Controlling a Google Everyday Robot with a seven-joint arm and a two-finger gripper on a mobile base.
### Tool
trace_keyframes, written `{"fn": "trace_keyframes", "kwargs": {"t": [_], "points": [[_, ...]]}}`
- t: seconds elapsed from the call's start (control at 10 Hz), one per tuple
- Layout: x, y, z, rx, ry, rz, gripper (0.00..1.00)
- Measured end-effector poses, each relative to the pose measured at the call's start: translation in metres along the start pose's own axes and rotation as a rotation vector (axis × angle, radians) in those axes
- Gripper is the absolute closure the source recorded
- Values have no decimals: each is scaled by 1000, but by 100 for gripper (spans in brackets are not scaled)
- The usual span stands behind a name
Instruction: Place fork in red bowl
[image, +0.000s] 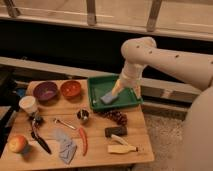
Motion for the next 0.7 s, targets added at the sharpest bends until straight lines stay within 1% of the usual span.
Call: {"fn": "trace_keyframes", "kwargs": {"t": [0.1, 0.2, 0.3, 0.5, 0.6, 0.7], "points": [[4, 23, -2, -10, -8, -36, 23], [3, 22, -2, -3, -13, -36, 23], [3, 19, -2, -2, -12, -32, 23], [4, 23, -2, -4, -11, -36, 23], [5, 21, -2, 4, -13, -39, 23], [5, 26, -3, 15, -24, -62, 23]]}}
